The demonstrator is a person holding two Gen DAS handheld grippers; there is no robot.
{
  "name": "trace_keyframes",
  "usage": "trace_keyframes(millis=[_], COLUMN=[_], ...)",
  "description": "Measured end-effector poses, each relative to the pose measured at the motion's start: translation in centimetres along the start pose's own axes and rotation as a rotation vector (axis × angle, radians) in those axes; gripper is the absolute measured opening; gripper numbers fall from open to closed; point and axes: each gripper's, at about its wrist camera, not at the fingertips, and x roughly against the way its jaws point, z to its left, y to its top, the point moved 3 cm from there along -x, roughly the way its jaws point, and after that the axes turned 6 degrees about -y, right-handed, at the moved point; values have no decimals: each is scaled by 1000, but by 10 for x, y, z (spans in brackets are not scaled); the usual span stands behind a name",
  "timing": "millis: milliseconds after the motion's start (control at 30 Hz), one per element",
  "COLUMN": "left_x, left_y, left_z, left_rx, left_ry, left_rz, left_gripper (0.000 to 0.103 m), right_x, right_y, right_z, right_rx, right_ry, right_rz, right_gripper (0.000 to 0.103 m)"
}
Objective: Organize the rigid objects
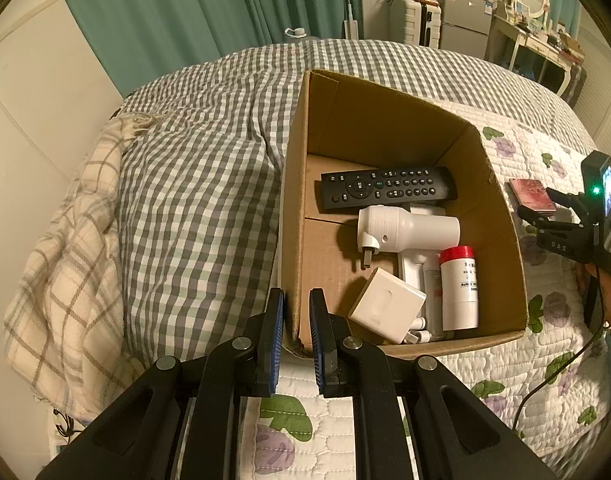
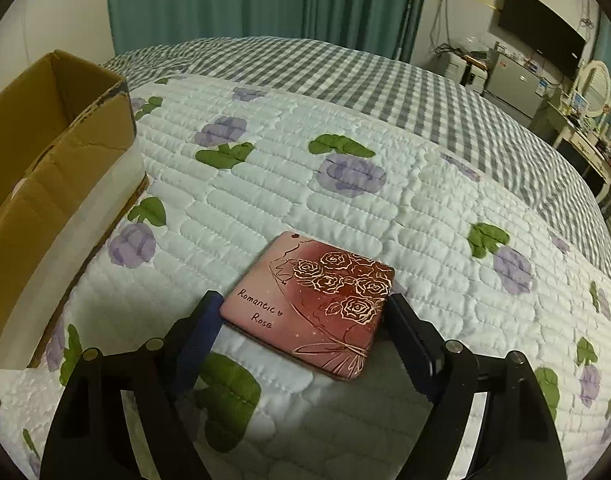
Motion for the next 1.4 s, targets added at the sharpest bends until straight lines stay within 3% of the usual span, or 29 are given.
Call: trace_keyframes(millis=[533,933,967,1000,1033,1067,1167,1267,1400], left_x=[1,2,3,3,3,3,4,4,4], left_y=[1,-2,-3,-3,-3,-3,-4,-5,-5], left_z=[-2,3,3,4,4,5,5,5,6], left_rx=[-21,-29,-33,-35,-36,-37,-41,-43,-46], left_ry=[13,-50,-53,-56,-63,-67,-78,-87,-97], left_rz=[-8,-30,-33,-35,-38,-40,-46,-51,-57], left_gripper=[12,12,12,12,12,12,12,12,12], right_x=[45,106,111,115,118,121,125,129,123], right_y=[-23,-15,-13,-12,-10,-8,-3,-2,-3], right_z=[-7,7,9,11,13,12,8,8,6], right_rx=[-97,-69,-60,-51,-37,-14,-33,-17,-43], right_ry=[20,-27,-31,-17,-32,-98,-53,-74,-40], right_rz=[-38,-61,-61,-66,-63,-67,-49,-47,-42], right_gripper=[80,75,68,13,11,2,0,0,1])
